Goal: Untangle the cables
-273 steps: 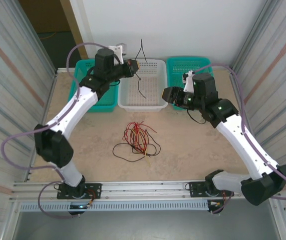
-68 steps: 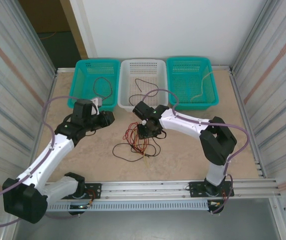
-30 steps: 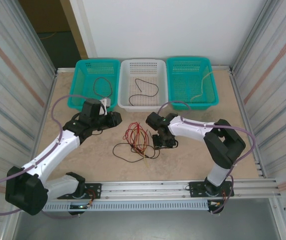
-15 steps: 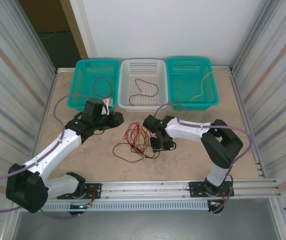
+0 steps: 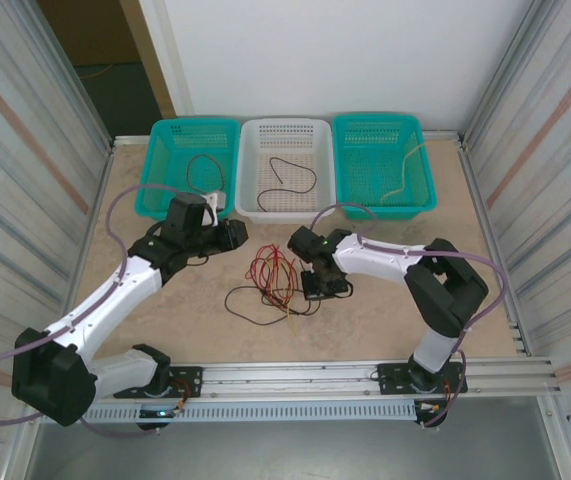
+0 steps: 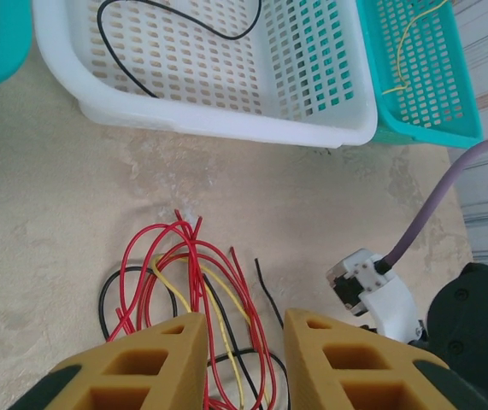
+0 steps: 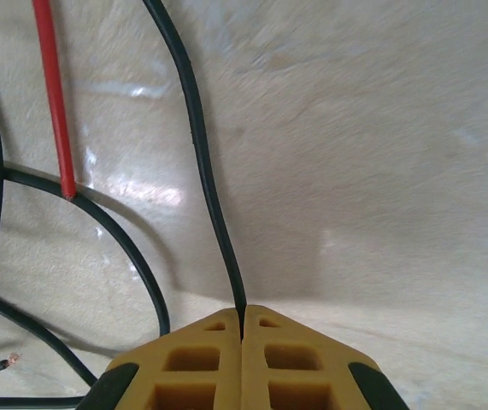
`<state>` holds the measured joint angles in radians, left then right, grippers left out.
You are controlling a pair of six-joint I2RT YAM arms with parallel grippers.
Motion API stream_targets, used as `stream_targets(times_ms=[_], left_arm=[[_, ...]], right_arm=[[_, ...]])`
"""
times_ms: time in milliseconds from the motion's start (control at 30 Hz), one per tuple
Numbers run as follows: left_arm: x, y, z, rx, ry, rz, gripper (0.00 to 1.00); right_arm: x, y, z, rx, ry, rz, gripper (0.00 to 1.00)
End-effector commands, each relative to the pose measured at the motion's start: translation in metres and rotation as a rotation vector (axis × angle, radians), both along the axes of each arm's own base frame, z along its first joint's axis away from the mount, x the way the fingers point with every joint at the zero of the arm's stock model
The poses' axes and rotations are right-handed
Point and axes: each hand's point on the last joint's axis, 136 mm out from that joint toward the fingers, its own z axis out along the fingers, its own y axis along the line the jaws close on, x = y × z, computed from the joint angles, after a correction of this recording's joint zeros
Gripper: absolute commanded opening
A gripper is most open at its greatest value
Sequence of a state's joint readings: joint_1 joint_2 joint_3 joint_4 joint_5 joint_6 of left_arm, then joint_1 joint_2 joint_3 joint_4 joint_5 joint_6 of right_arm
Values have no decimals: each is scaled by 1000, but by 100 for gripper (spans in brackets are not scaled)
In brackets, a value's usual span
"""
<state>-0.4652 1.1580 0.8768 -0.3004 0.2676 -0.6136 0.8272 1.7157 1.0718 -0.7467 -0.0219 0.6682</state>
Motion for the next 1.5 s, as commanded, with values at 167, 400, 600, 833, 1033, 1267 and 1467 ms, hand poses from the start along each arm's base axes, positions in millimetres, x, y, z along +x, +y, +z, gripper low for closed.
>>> stream_targets(times_ms=[167,400,600,833,1033,1267,1467], left_arm=[[-1,-32,52,-122,-154,-134,40],[-14,-88,105,-211,-312,-355,47],[-26,-130,131,-264,-418,-468,52],[-40,-147,150,-287,-510,-526,62],[-41,-137,145,-243,-510,-499,59],[-46,-127,135,-196,-502,-494,50],[-48,-126,131,-176,-494,-503,52]], right_arm=[[39,-5,132,153,-377,77,0],[53,-7,248,345,-653,107,0],[55,-1,341,594,-826,110,0],[56,1,400,811,-906,101,0],[61,-3,411,829,-929,88,0],[66,-5,405,828,-919,65,0],[71,-10,400,820,-906,25,0]])
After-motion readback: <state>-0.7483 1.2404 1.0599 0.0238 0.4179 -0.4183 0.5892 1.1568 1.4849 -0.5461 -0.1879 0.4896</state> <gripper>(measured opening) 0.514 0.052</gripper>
